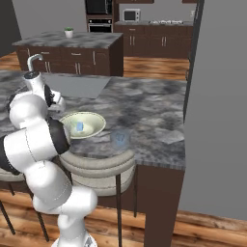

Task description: There are four ice cubes in the ice bowl. Place two ice cubes in each glass of water.

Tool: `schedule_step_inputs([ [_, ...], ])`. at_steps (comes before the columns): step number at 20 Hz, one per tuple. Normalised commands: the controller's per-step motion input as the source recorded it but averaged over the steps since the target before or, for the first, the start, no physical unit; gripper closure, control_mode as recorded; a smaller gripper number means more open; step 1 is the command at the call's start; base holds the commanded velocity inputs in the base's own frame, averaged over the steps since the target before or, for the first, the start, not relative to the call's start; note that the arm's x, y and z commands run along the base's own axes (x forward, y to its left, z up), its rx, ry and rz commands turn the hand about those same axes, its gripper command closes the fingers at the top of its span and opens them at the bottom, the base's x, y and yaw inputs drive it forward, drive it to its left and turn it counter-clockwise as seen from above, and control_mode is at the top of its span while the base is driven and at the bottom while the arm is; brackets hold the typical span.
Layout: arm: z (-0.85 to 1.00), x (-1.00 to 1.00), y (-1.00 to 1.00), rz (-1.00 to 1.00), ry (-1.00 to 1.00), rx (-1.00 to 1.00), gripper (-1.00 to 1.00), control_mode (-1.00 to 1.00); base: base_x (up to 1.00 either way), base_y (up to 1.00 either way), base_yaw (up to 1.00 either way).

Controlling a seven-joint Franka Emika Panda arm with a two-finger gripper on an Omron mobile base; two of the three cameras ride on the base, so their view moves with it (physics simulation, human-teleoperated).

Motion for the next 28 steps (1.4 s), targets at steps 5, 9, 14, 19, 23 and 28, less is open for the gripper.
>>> schedule_step_inputs([
  [5, -0.14, 0.28, -0.94, -0.03, -0.06, 0.19, -1.0, -1.0, 0.0, 0.0, 0.0],
  [9, -0.12, 0.66, -0.31, -0.01, 0.09, 0.0, -1.0, -1.0, 0.0, 0.0, 0.0],
  [14, -0.36, 0.59, -0.04, 0.0, 0.0, -0.13, -1.0, -1.0, 0.0, 0.0, 0.0],
  [19, -0.49, 0.28, 0.01, 0.01, -0.06, -0.05, -1.0, -1.0, 0.0, 0.0, 0.0],
  [23, -0.41, 0.27, 0.05, 0.0, -0.07, 0.0, -1.0, -1.0, 0.0, 0.0, 0.0],
  [28, -0.32, 0.23, 0.05, 0.0, -0.02, 0.0, -1.0, -1.0, 0.0, 0.0, 0.0],
])
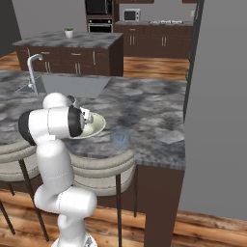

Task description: There are four ice cubes in the ice bowl. Place two ice cubes in each glass of water.

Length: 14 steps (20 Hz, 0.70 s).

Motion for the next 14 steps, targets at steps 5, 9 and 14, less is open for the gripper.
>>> schedule_step_inputs([
  [5, -0.08, 0.4, 0.15, 0.0, 0.0, 0.0, -1.0, -1.0, 0.0, 0.0, 0.0],
  [9, -0.09, 0.04, 0.01, 0.0, 0.08, 0.0, -1.0, -1.0, 0.0, 0.0, 0.0],
  [14, -0.19, 0.15, 0.0, 0.0, 0.01, 0.0, -1.0, -1.0, 0.0, 0.0, 0.0],
])
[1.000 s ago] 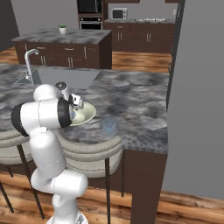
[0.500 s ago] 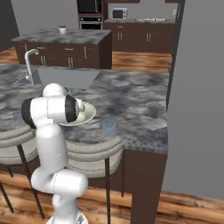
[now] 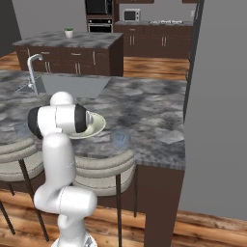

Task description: There are four ice cubes in the ice bowl. Place two ice cubes in each glass of water.

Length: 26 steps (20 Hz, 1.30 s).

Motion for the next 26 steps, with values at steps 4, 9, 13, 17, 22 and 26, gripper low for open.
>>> schedule_step_inputs([
  [4, -0.33, 0.31, 0.0, 0.0, -0.01, 0.0, -1.0, -1.0, 0.0, 0.0, 0.0],
  [9, -0.48, 0.21, 0.06, 0.0, -0.01, -0.03, -1.0, -1.0, 0.0, 0.0, 0.0],
  [13, -0.17, 0.21, 0.08, 0.0, -0.01, 0.0, 1.0, -1.0, 0.0, 0.0, 0.0],
  [17, 0.0, 0.0, 0.0, 0.0, 0.0, 0.0, 1.0, -1.0, 0.0, 0.0, 0.0],
  [22, 0.34, -0.26, 0.0, 0.0, -0.01, 0.01, 1.0, -1.0, 0.0, 0.0, 0.0],
  [26, 1.0, -0.63, -0.2, 0.0, -0.06, 0.07, 1.0, -1.0, 0.0, 0.0, 0.0],
])
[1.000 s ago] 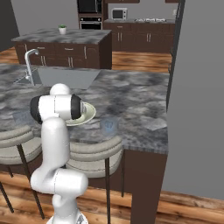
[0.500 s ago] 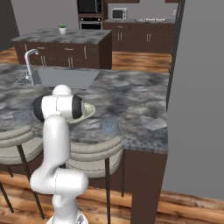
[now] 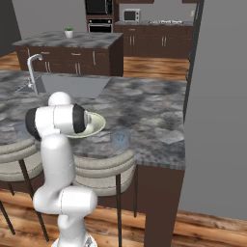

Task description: There are four ice cubes in the ice bowl. Place two ice cubes in each glass of water.

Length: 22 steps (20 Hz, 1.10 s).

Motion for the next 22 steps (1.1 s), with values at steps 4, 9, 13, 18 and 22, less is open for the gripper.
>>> schedule_step_inputs([
  [4, 1.0, -0.74, -0.08, 0.0, -0.05, 0.03, 1.0, -1.0, 0.0, 0.0, 0.0],
  [9, 1.0, -0.54, 0.0, 0.0, -0.04, 0.0, 1.0, -1.0, 0.0, 0.0, 0.0],
  [13, 0.89, -0.36, 0.41, 0.07, 0.07, 0.0, 1.0, -1.0, 0.0, 0.0, 0.0],
  [18, 0.27, -0.17, 1.0, 0.31, 0.18, 0.02, 1.0, -1.0, 0.0, 0.0, 0.0],
  [22, 0.15, -0.25, 0.81, 0.52, 0.17, -0.05, 1.0, -1.0, 0.0, 0.0, 0.0],
])
